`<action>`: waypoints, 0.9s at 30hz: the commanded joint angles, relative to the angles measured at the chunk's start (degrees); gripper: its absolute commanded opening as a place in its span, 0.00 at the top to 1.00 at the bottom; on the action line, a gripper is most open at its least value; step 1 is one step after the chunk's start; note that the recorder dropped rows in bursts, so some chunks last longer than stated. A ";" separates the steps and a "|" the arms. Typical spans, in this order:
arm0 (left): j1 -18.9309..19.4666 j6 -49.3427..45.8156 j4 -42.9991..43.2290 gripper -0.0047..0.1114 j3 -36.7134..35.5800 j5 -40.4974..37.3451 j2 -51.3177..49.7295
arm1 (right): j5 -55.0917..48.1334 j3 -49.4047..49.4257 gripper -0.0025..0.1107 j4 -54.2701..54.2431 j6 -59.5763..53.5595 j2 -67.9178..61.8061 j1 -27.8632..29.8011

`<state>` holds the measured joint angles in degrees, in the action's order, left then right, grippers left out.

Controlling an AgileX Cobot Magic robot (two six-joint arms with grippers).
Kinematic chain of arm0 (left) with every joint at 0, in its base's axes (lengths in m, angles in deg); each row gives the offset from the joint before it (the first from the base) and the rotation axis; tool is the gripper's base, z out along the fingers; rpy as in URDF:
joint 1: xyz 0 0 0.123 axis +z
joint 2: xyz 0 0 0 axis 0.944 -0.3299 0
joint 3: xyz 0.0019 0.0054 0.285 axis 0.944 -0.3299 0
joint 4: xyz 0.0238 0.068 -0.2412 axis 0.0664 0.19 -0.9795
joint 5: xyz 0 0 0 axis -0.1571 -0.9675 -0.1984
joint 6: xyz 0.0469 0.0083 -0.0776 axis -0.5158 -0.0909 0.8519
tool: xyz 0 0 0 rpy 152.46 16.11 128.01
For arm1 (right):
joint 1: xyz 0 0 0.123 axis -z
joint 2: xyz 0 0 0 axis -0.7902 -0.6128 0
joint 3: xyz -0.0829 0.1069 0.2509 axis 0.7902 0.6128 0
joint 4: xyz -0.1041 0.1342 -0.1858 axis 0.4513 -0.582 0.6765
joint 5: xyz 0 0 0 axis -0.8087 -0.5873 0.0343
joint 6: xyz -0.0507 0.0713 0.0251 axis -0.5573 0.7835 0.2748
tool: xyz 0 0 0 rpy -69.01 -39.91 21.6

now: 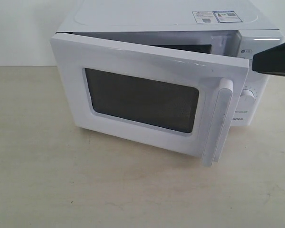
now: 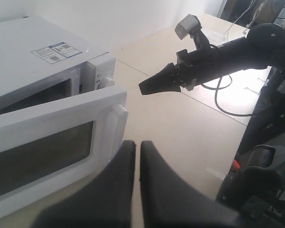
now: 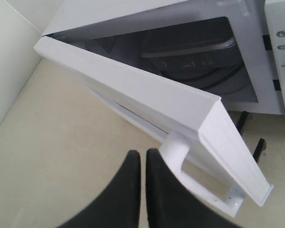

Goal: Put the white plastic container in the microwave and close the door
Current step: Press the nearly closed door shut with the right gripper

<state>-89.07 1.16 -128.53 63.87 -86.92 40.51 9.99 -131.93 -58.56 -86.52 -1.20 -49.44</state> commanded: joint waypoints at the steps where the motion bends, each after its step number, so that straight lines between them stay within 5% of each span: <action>1: -0.22 0.53 0.22 0.92 0.21 -0.15 0.16 | 1.02 2.12 0.98 -1.22 -2.29 -1.18 0.00; 27: -0.22 1.80 0.22 0.92 0.21 -0.14 0.16 | 10.11 3.30 0.98 -17.26 -14.97 -14.22 0.00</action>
<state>-89.07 2.57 -128.39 63.87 -87.04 40.51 19.04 -128.48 -72.70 -99.31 -14.45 -49.44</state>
